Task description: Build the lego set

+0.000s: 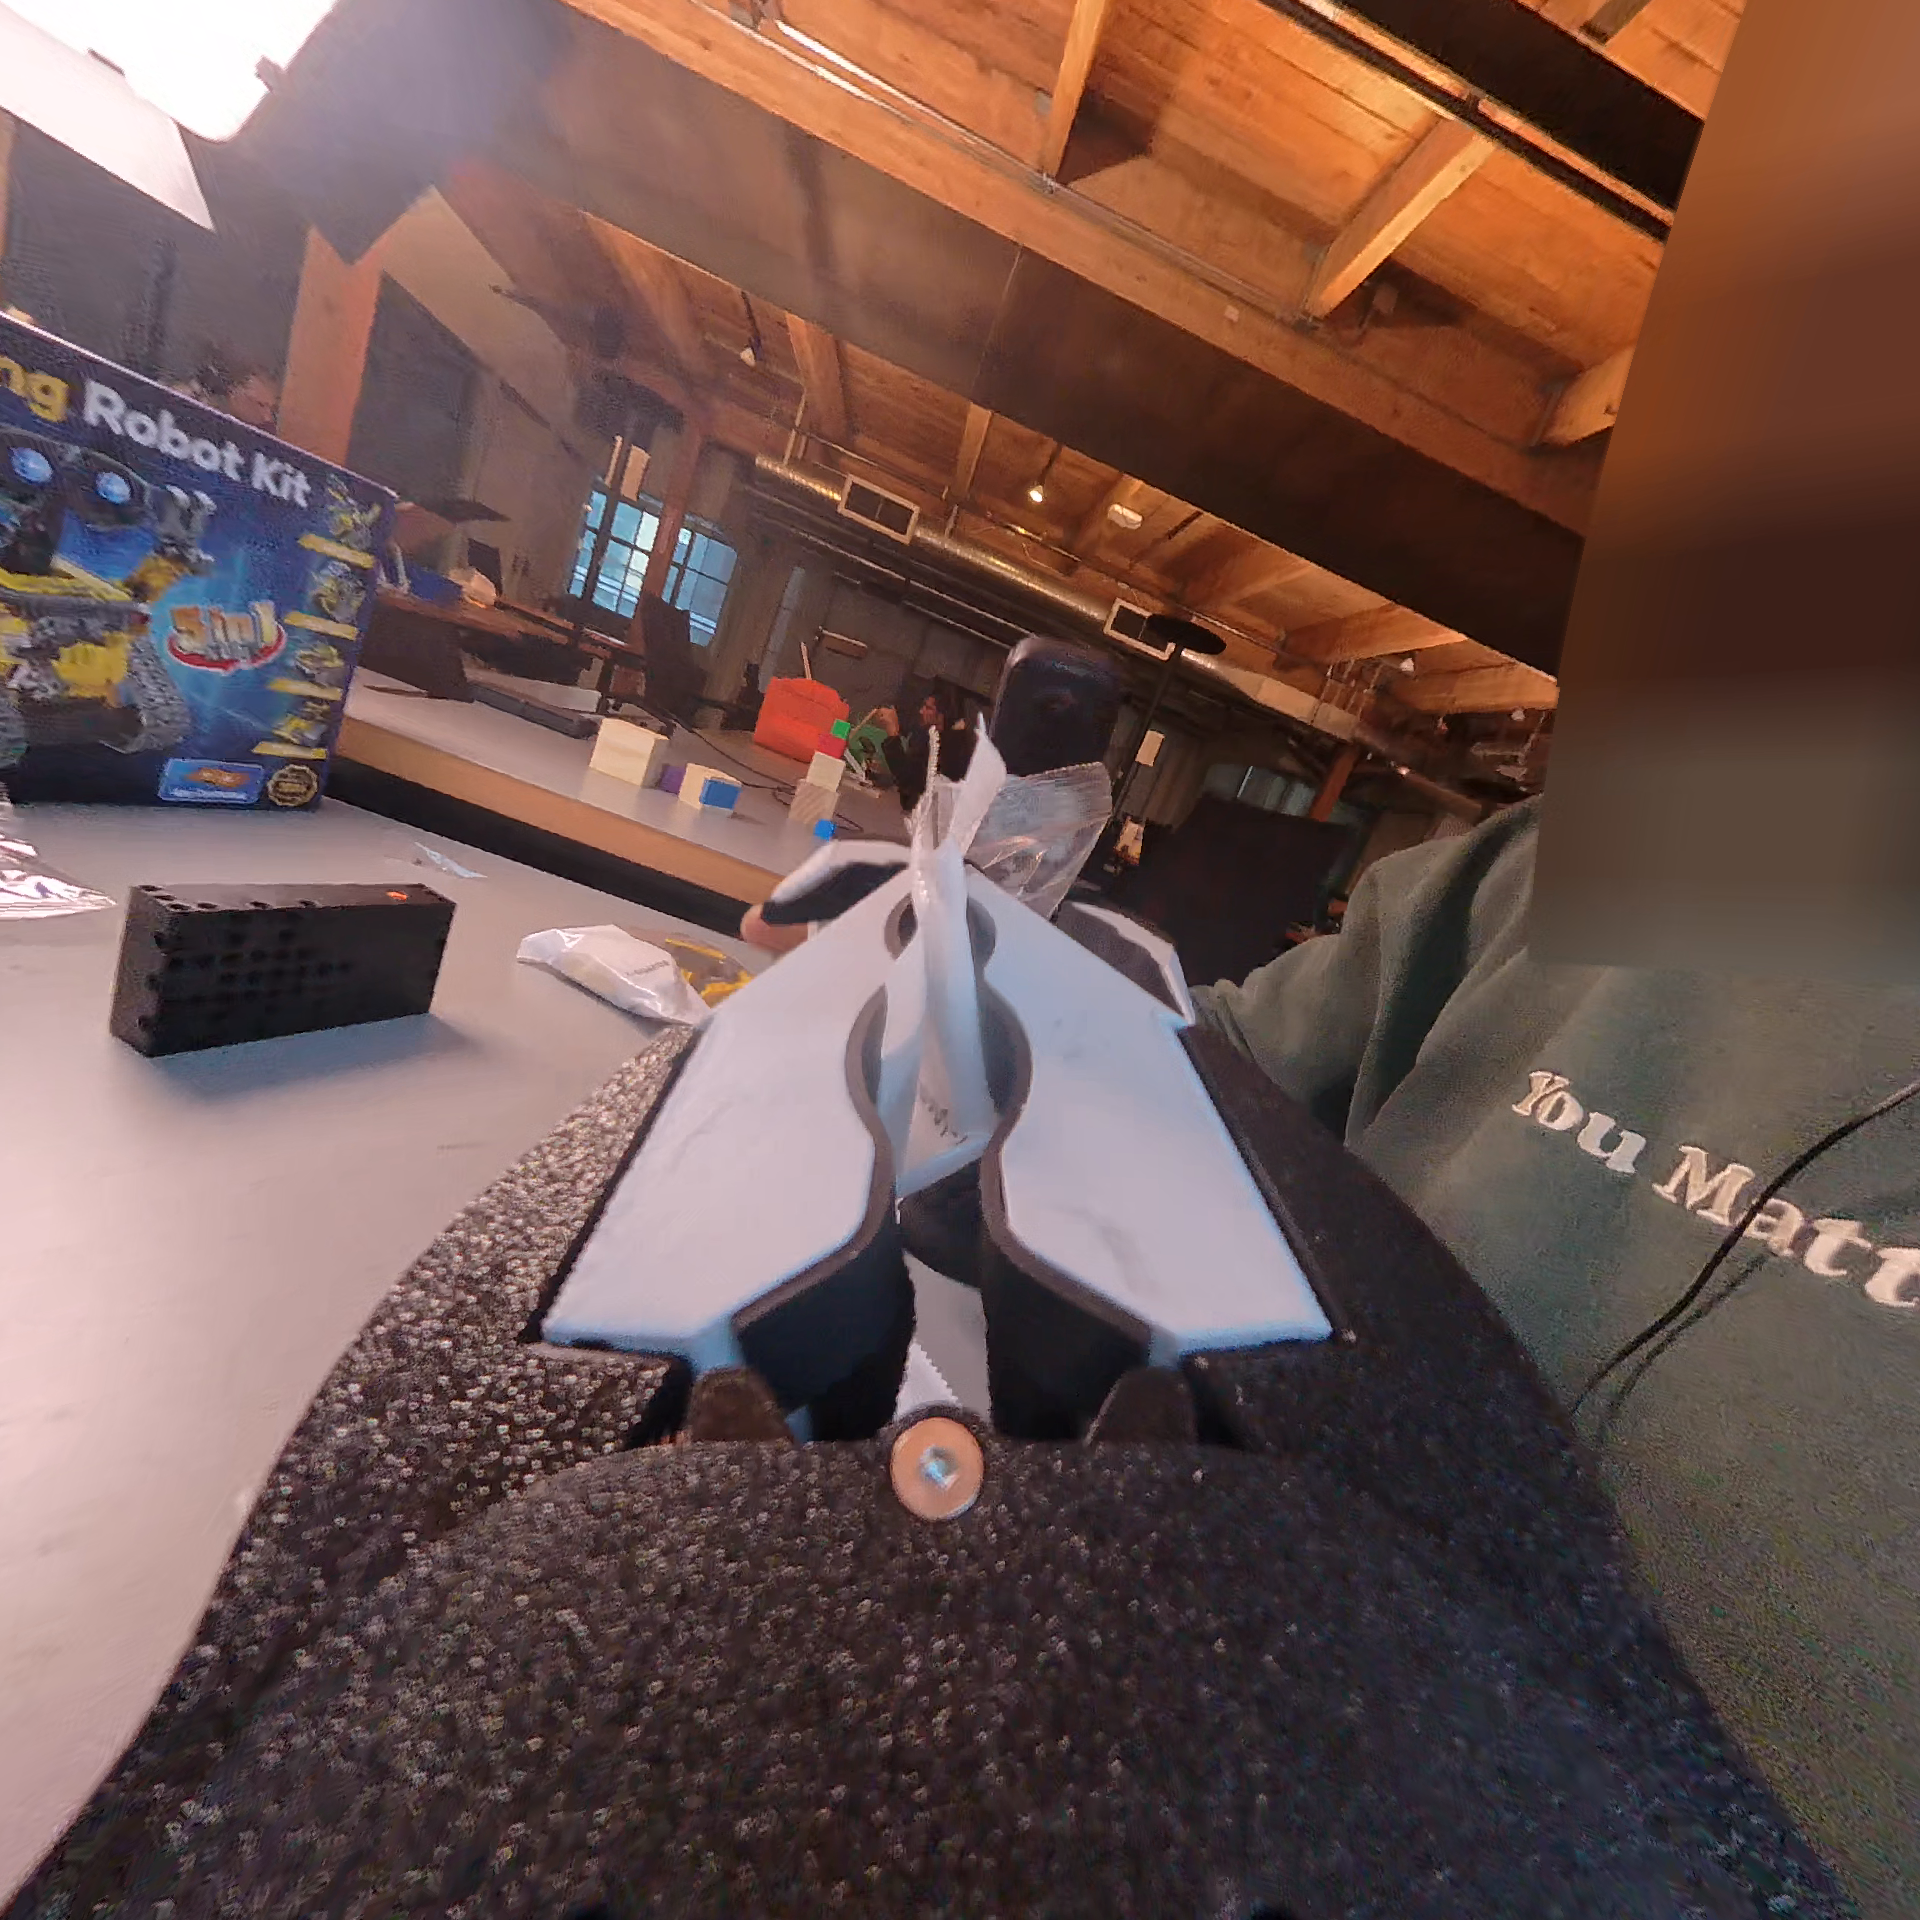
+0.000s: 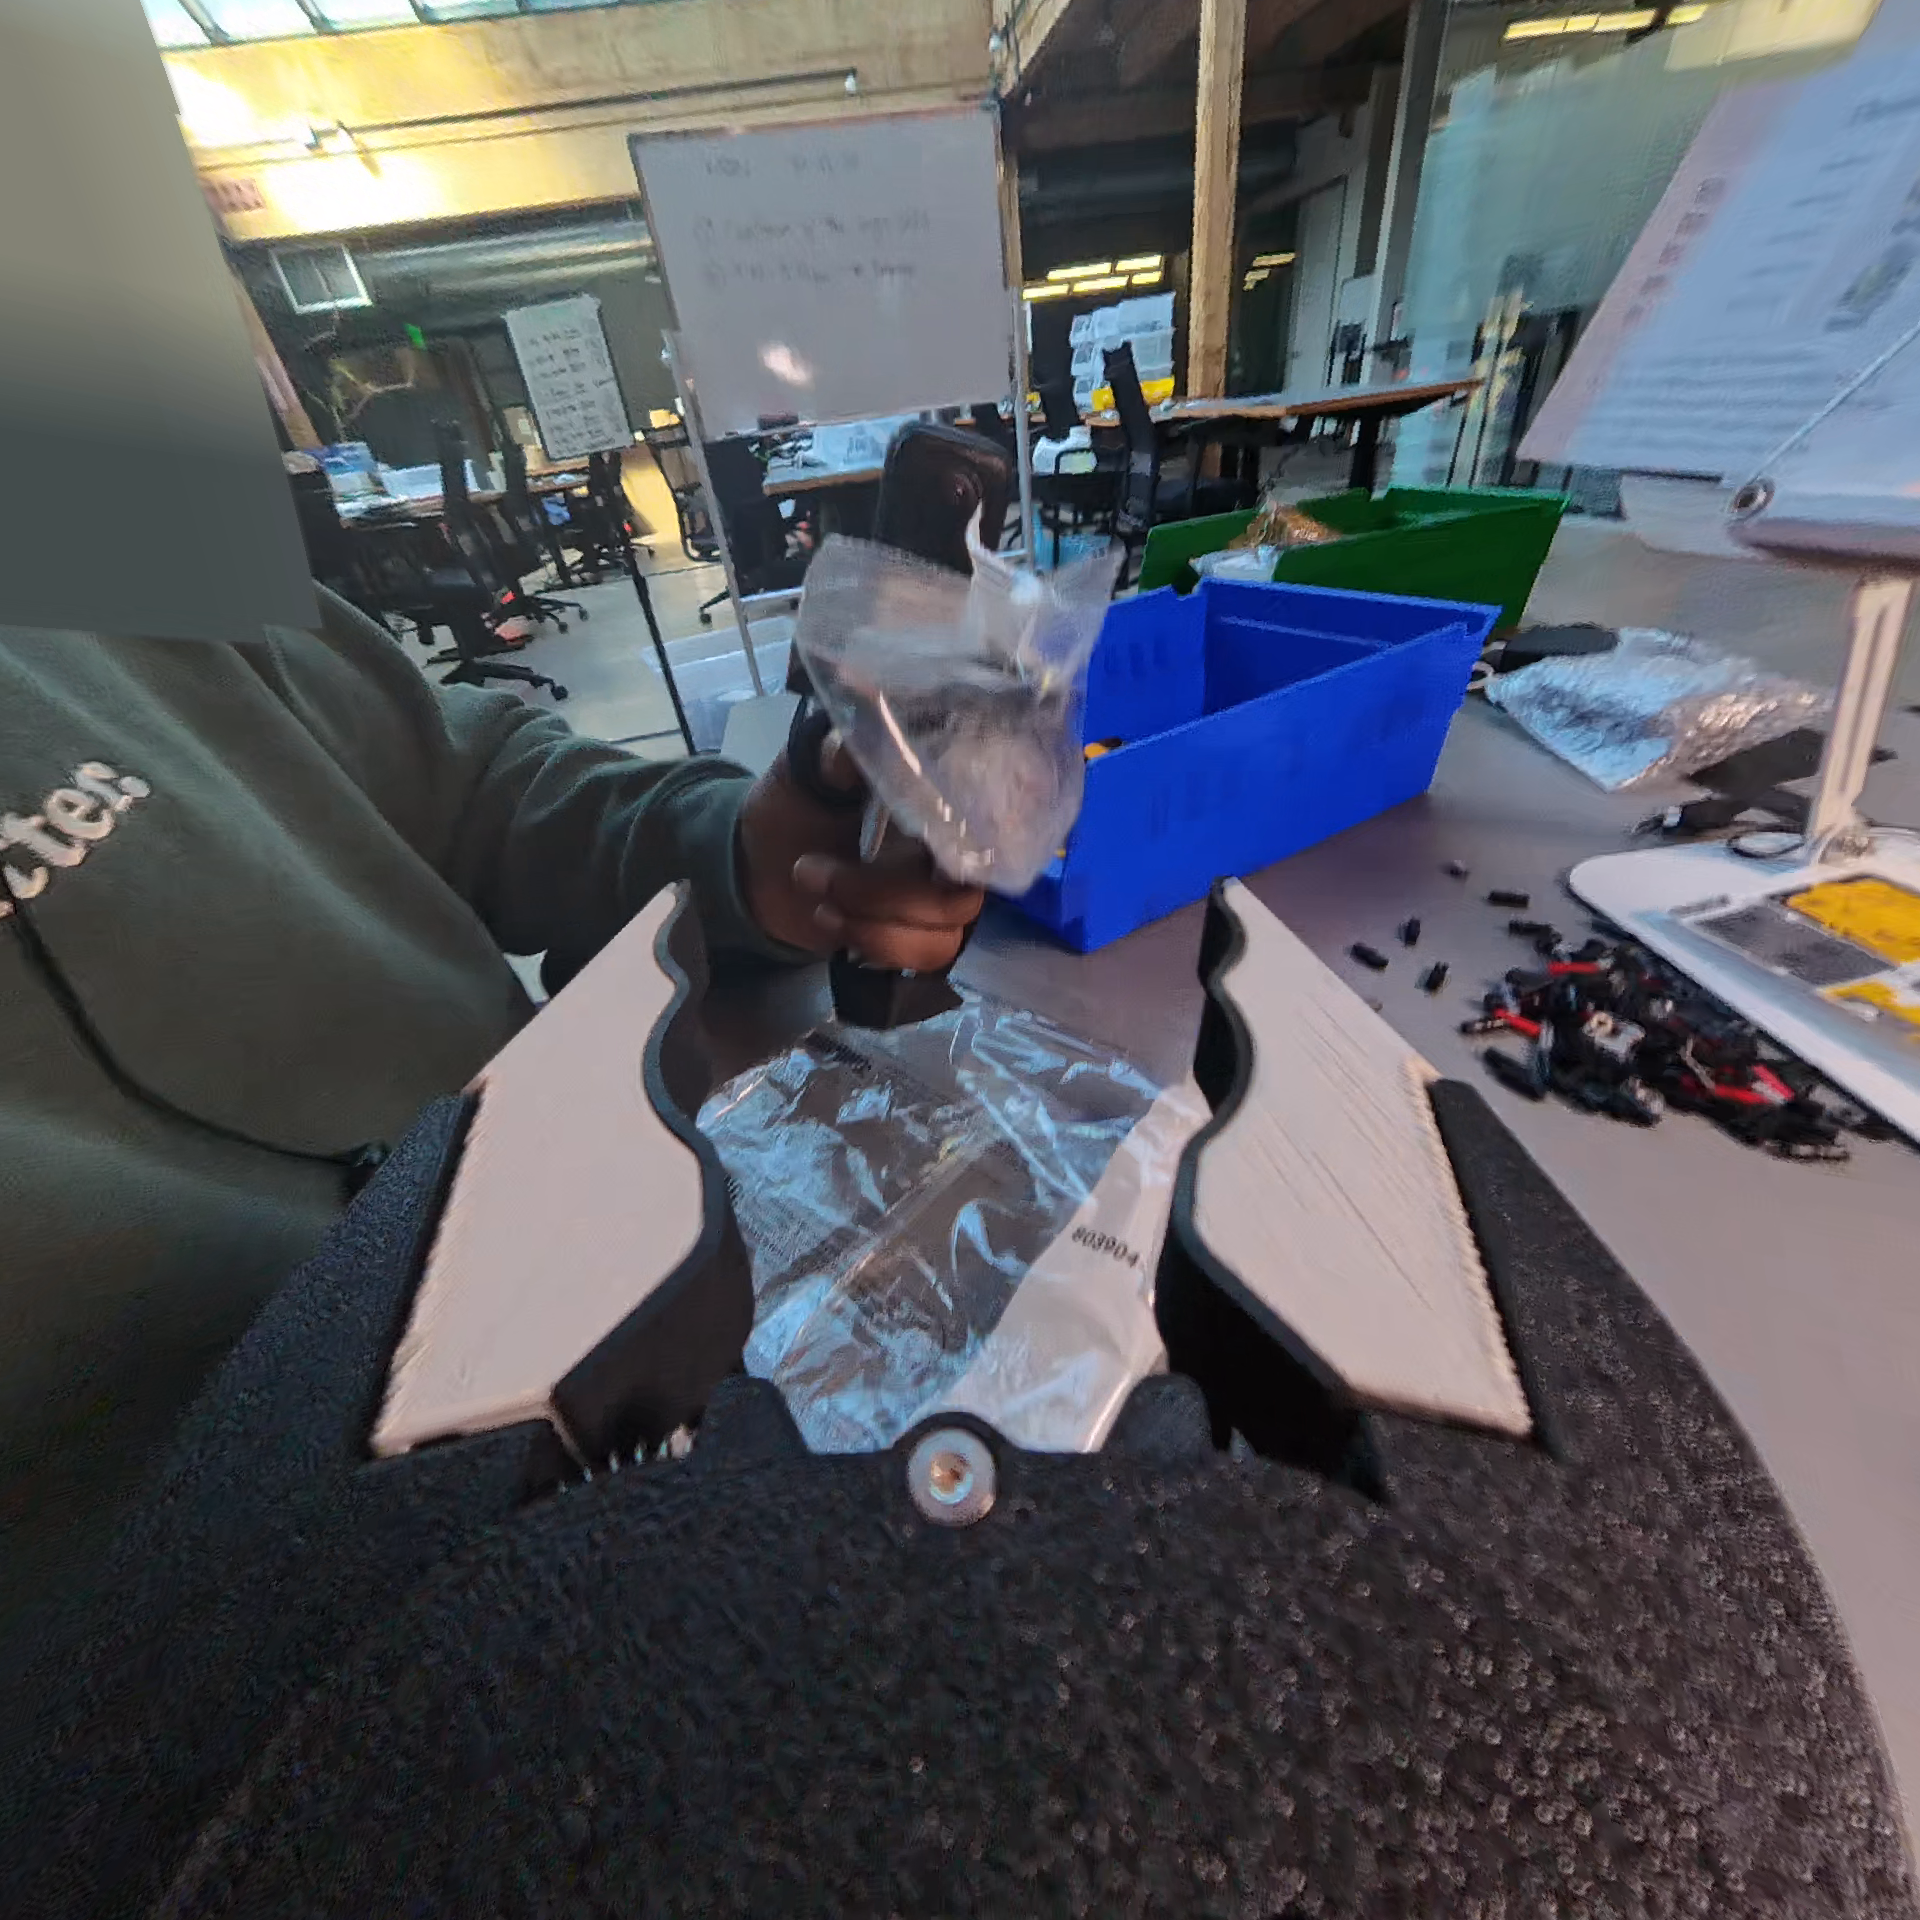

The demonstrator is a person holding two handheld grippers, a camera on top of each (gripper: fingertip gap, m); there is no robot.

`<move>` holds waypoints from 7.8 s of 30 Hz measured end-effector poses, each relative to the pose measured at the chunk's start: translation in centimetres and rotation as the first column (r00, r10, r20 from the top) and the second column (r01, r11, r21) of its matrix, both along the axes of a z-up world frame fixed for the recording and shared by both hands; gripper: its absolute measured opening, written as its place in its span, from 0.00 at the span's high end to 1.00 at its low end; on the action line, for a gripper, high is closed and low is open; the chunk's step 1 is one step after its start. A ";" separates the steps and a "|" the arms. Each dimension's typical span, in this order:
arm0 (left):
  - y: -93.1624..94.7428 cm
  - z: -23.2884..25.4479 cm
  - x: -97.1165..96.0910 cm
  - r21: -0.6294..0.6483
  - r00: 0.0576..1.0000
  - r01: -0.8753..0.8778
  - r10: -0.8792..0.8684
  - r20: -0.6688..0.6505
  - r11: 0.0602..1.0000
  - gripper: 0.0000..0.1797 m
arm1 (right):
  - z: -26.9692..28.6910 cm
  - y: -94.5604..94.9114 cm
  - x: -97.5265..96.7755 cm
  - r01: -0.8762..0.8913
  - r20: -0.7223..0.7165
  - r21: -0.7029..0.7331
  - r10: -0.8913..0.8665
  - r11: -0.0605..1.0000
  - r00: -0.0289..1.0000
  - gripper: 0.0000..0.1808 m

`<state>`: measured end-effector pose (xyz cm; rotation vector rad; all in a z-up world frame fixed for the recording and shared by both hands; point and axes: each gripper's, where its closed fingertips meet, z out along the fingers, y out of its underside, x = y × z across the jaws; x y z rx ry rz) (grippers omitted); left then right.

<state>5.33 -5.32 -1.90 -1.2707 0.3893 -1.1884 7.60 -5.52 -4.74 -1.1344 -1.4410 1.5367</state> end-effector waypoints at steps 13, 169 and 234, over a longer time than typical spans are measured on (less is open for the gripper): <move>1.3 -6.1 -1.8 -0.181 0.801 -0.110 -0.021 -0.598 0.977 0.84 | -1.2 5.3 1.1 -0.061 0.217 -0.247 0.116 0.967 0.969 1.00; 1.4 -12.3 -3.3 -0.359 0.723 -0.243 -0.078 -0.686 0.901 0.95 | -6.0 44.3 14.9 0.457 0.455 0.693 -0.830 0.558 0.323 1.00; -9.5 4.1 -51.1 -0.357 0.496 -0.795 0.864 0.081 0.490 1.00 | -4.0 1.3 -8.7 -0.101 0.260 -0.175 0.145 0.979 0.955 0.92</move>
